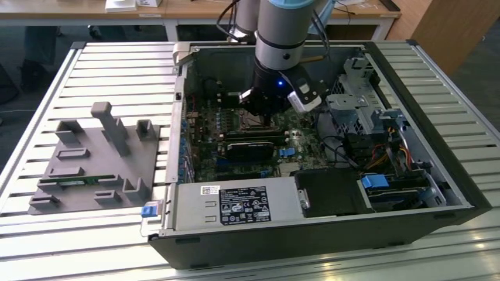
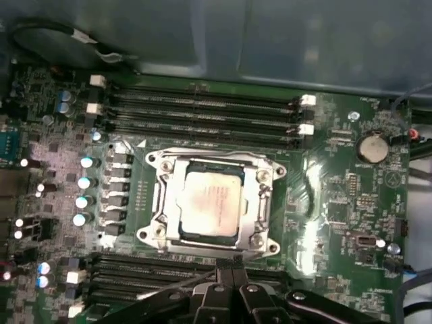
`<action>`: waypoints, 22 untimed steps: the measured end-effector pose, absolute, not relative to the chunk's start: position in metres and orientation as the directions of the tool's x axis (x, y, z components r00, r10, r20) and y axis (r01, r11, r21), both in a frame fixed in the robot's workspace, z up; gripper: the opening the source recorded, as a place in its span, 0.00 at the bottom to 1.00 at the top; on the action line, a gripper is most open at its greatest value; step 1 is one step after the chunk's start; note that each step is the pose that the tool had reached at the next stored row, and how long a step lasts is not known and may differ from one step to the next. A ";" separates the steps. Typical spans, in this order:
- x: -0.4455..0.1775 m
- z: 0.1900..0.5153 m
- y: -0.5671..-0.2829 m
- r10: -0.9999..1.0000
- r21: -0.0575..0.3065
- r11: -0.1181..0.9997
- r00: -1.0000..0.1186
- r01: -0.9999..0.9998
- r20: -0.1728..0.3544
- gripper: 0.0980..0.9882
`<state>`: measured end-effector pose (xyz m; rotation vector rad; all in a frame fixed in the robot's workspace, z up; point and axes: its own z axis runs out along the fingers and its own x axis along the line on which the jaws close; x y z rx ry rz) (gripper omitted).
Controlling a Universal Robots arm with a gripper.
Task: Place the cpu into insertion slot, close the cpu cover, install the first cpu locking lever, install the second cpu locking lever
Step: 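Install the second cpu locking lever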
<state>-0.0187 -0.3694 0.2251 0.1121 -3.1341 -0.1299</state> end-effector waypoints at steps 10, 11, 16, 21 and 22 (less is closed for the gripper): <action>-0.046 0.219 -0.370 -0.071 0.085 0.994 -0.997 -0.071 0.000 0.01; -0.048 0.218 -0.370 -0.071 0.085 0.994 -0.997 -0.071 0.000 0.01; -0.053 0.211 -0.371 -0.071 0.095 0.993 -0.997 -0.071 -0.001 0.01; -0.057 0.210 -0.377 -0.071 0.130 0.989 -0.997 -0.071 -0.004 0.01; -0.059 0.209 -0.379 -0.071 0.136 0.988 -0.997 -0.071 -0.004 0.01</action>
